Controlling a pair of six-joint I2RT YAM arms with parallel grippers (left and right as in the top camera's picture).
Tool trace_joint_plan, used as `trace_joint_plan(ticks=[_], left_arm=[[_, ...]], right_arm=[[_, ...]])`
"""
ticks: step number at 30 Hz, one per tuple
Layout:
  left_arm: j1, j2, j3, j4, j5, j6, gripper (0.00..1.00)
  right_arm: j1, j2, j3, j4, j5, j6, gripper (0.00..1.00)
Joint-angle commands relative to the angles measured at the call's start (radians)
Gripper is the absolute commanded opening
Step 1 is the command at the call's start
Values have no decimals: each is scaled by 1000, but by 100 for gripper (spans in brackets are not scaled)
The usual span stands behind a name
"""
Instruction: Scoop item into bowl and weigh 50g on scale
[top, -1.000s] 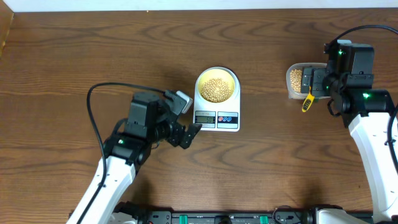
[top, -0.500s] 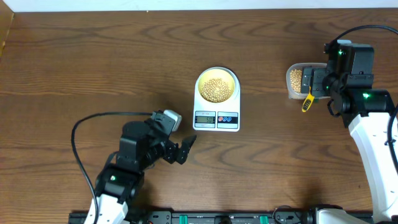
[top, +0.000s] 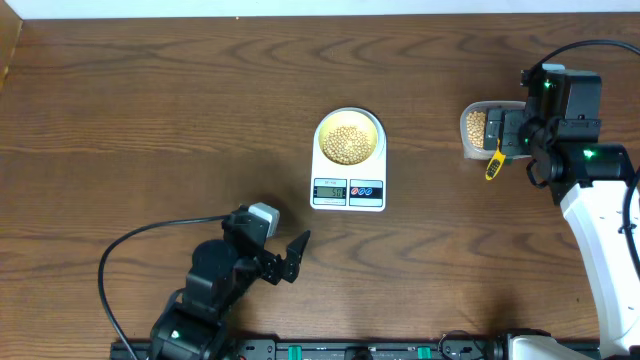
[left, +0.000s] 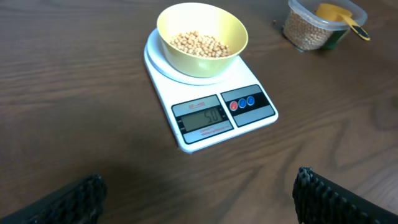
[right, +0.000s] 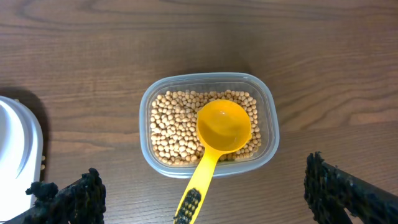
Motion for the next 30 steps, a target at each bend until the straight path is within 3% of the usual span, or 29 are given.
trace_joint_plan(ticks=[1, 9, 30], left_arm=[[-5, -68, -40, 3, -35, -33, 98], [0, -232, -130, 3, -53, -91, 98], [101, -410, -191, 4, -117, -84, 98]], right_arm=[[4, 0, 1, 2, 2, -11, 99], [4, 0, 1, 2, 2, -11, 99], [4, 0, 1, 2, 2, -11, 99]])
